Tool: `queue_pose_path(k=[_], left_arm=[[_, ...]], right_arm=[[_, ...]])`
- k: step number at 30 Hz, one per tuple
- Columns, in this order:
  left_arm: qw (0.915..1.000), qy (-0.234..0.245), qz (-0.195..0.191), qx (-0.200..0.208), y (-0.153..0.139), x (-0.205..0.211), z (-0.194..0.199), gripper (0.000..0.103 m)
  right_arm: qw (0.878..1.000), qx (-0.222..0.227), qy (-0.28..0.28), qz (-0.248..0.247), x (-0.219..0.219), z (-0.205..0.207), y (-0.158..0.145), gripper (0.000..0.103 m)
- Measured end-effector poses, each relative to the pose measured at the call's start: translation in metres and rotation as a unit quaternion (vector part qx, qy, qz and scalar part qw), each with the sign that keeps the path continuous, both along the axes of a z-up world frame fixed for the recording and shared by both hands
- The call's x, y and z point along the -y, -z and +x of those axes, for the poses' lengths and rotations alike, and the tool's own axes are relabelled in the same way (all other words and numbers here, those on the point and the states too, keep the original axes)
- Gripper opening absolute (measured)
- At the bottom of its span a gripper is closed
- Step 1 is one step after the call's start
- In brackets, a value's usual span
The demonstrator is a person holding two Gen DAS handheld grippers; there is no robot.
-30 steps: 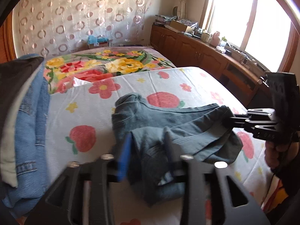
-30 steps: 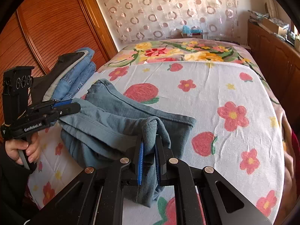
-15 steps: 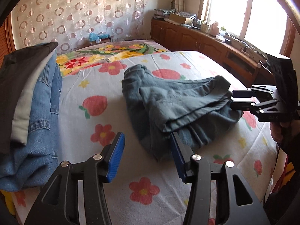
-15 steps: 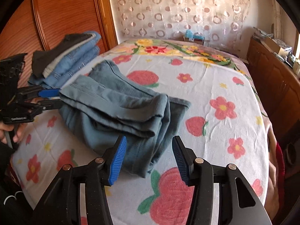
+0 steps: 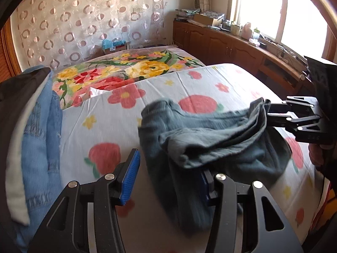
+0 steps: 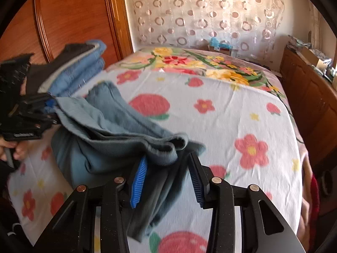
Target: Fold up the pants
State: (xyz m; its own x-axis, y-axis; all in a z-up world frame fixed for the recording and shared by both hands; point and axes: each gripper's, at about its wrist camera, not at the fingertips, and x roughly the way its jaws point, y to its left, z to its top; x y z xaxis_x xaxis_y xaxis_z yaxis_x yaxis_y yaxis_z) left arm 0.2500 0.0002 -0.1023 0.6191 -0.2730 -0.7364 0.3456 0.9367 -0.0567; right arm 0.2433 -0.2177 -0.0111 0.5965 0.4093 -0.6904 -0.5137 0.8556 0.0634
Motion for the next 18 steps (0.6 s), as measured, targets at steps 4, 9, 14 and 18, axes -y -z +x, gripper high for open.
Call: queue_pose_path(k=[4, 9, 14, 18], left_arm=[[0.9998, -0.010, -0.016, -0.005, 0.002, -0.004, 0.014, 0.051], [0.9990, -0.028, -0.032, -0.010, 0.004, -0.009, 0.024, 0.051], [0.9987, -0.039, -0.034, -0.002, 0.002, -0.009, 0.025, 0.051], [0.9991, -0.030, -0.028, 0.005, -0.001, -0.006, 0.015, 0.051]], right_arm=[[0.999, -0.002, -0.014, 0.033, 0.005, 0.013, -0.003, 0.011], [0.999, -0.012, 0.025, 0.035, 0.015, 0.028, 0.001, 0.010], [0.998, -0.029, 0.053, 0.017, 0.008, 0.034, 0.010, 0.027], [0.998, -0.017, 0.057, 0.017, 0.005, 0.025, -0.001, 0.027]])
